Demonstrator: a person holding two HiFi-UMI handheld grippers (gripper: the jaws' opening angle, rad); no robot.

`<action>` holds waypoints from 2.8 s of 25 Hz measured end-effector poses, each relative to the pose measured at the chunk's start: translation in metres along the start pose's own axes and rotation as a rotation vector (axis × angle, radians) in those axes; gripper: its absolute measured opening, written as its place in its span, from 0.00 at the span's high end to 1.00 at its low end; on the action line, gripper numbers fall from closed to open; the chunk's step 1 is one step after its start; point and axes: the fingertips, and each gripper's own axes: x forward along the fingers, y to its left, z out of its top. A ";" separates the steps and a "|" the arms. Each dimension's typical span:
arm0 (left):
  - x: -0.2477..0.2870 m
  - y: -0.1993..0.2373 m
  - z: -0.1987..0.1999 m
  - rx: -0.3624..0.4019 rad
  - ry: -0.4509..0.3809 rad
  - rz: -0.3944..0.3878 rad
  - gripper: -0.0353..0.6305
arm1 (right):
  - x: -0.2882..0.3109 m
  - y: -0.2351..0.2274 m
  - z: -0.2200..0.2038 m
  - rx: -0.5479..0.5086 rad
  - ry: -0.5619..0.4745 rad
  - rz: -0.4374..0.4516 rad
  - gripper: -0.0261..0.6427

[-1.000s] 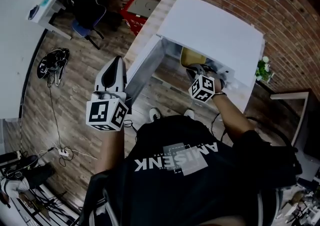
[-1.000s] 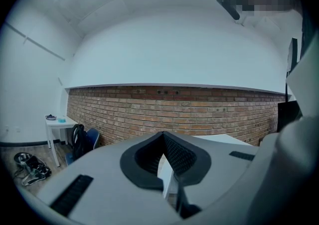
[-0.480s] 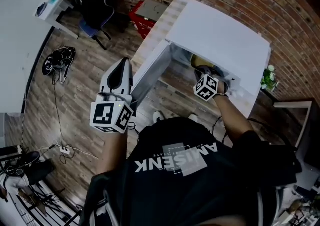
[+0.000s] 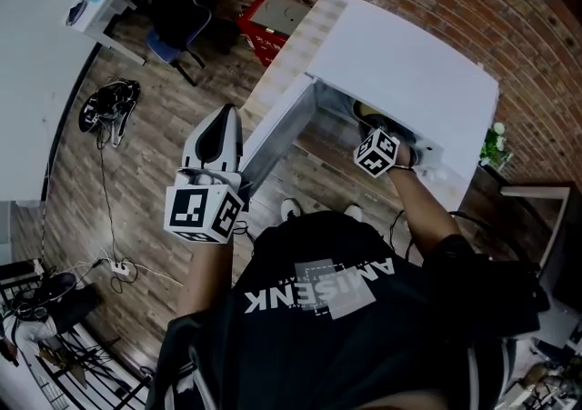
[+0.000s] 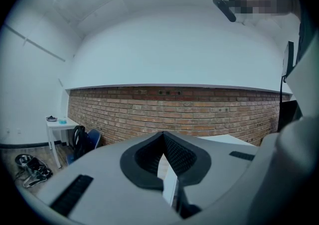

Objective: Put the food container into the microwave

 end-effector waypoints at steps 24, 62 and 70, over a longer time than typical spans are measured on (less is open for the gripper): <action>0.006 0.011 -0.004 -0.015 0.002 -0.008 0.93 | 0.011 -0.007 -0.001 -0.003 0.045 -0.035 0.89; 0.030 -0.054 -0.002 -0.050 -0.030 -0.230 0.93 | -0.173 -0.007 0.071 0.250 -0.289 -0.156 0.82; 0.041 -0.075 0.002 -0.060 -0.037 -0.291 0.93 | -0.237 -0.033 0.073 0.336 -0.369 -0.247 0.85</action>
